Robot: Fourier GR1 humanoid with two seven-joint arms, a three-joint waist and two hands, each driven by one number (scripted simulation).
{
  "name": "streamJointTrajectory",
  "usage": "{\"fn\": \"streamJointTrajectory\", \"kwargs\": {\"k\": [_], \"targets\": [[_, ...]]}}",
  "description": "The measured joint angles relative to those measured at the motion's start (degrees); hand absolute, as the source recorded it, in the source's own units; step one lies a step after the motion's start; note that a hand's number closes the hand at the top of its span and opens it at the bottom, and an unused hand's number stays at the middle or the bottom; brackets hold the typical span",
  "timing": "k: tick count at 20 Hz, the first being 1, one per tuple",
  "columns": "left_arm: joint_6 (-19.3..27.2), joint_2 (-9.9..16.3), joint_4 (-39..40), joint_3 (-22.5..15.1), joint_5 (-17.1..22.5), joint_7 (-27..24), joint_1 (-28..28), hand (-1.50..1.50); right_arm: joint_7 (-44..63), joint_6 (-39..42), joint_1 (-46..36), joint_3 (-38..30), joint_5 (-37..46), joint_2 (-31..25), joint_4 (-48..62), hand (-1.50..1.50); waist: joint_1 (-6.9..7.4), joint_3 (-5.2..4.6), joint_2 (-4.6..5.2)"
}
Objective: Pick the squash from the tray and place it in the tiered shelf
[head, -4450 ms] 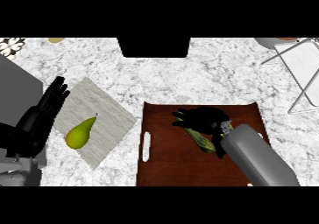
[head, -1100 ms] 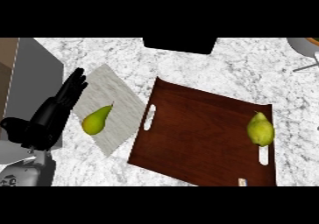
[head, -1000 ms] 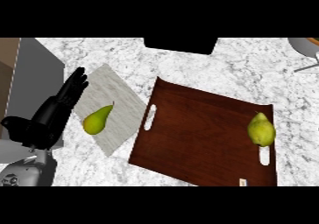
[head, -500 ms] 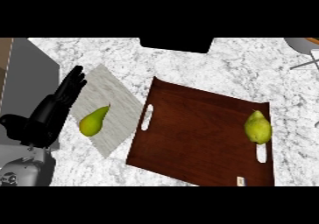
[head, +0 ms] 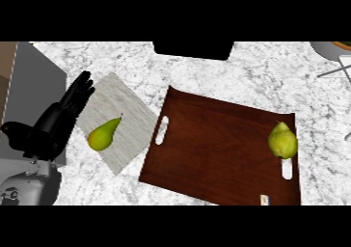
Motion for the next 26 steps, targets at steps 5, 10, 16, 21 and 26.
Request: {"fn": "streamJointTrajectory", "kwargs": {"k": [5, 10, 16, 21, 26], "targets": [[-0.1, -0.2, 0.6, 0.0, 0.0, -0.5, 0.2, 0.00, -1.7, 2.7, -3.9, 0.9, 3.0, -0.9, 4.3, 1.50, -0.24, 0.09, -0.21], [0.1, -0.4, 0.9, 0.0, -0.2, -0.9, 0.7, 0.00, -3.6, 2.9, -6.5, -1.0, 2.0, -1.4, 7.1, 1.50, -0.46, 0.16, -0.27], [0.8, -0.8, 1.4, 0.3, -0.7, -1.7, 0.9, 0.00, -6.9, 5.8, -8.2, -5.3, -1.7, -2.3, 12.3, 1.50, -1.16, 0.00, -0.50], [0.3, 0.0, 1.0, 0.9, -0.2, -1.2, 0.8, 0.00, -8.0, 7.6, -8.2, -8.4, -4.7, -2.3, 14.9, 1.50, -1.37, -0.16, -0.69], [0.5, -0.3, 1.2, 1.0, -0.2, -1.0, 0.9, 0.00, -6.8, 7.6, -6.4, -9.3, -5.4, -1.6, 14.4, 1.50, -1.73, -0.24, -0.65]]}}
